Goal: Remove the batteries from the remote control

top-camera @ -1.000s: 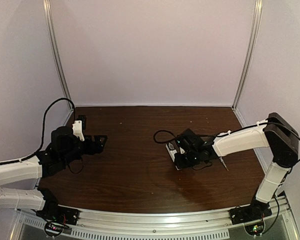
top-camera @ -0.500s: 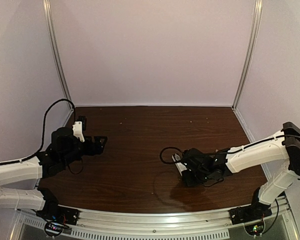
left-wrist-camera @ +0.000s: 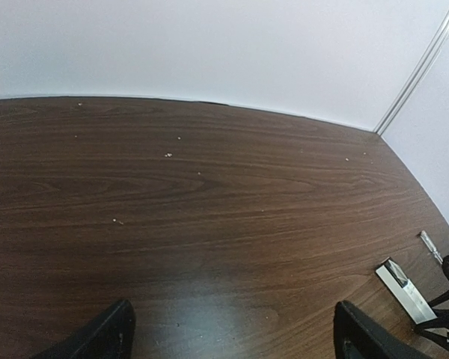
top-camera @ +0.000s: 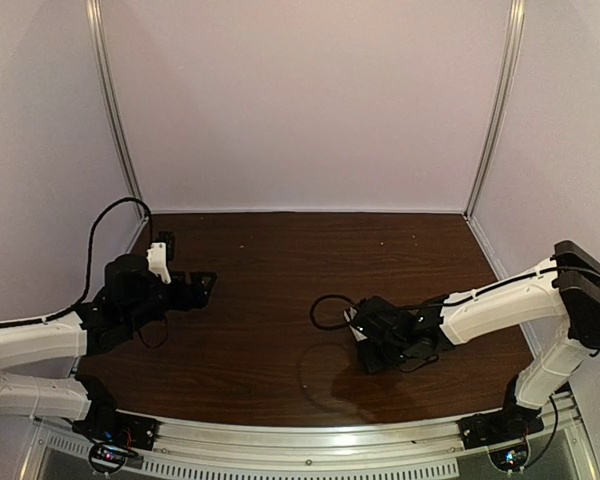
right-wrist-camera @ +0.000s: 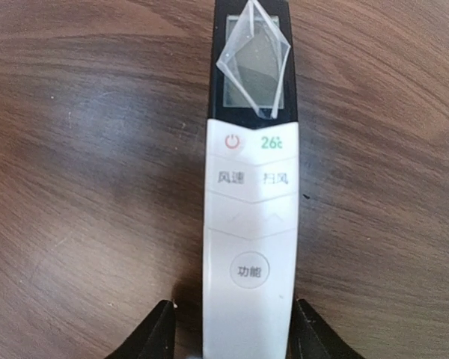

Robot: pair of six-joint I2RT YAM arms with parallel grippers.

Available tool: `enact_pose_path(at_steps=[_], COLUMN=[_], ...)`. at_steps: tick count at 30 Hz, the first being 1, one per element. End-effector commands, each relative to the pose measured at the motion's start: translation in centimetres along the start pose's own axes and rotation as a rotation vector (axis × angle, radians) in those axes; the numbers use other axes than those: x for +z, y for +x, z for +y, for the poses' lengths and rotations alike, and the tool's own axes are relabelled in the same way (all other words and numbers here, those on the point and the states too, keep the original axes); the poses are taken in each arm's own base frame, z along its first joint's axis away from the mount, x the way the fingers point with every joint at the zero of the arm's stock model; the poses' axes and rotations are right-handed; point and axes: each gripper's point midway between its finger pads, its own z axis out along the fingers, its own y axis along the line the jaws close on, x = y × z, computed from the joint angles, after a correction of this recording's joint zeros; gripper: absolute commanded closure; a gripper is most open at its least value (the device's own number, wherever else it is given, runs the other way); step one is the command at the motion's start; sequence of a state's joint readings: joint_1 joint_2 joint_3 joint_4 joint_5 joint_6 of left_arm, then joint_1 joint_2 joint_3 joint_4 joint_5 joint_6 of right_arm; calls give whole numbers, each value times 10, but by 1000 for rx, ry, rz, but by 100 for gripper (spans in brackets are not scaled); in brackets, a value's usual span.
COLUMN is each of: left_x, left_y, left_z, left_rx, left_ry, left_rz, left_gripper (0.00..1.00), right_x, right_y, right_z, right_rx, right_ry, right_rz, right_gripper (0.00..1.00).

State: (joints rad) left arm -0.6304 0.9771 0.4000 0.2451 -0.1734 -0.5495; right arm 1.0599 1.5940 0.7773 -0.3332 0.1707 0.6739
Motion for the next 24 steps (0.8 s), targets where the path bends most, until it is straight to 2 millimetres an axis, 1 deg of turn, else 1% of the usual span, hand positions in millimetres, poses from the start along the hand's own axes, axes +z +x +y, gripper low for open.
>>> enact_pose_path(at_steps=[1, 8, 11, 17, 20, 24], left_x=[2, 3, 2, 1, 2, 2], left_y=[-2, -1, -2, -2, -2, -2], left_z=[-7, -8, -8, -7, -7, -7], left_rx=[3, 7, 7, 8, 9, 10], left_ry=[35, 39, 40, 36, 35, 36], left_rz=[-17, -15, -16, -18, -16, -18], left_gripper=[6, 6, 6, 6, 6, 6], right_x=[4, 6, 15, 27, 31, 33], right_y=[-3, -21, -25, -38, -42, -41], right_z=[-3, -5, -6, -14, -19, -19], right_rx=[-36, -78, -77, -35, -28, -19], right_ry=[50, 118, 107, 86, 99, 93], right_rz=[-3, -10, 25, 81, 98, 112], right_gripper=[49, 47, 46, 47, 52, 64])
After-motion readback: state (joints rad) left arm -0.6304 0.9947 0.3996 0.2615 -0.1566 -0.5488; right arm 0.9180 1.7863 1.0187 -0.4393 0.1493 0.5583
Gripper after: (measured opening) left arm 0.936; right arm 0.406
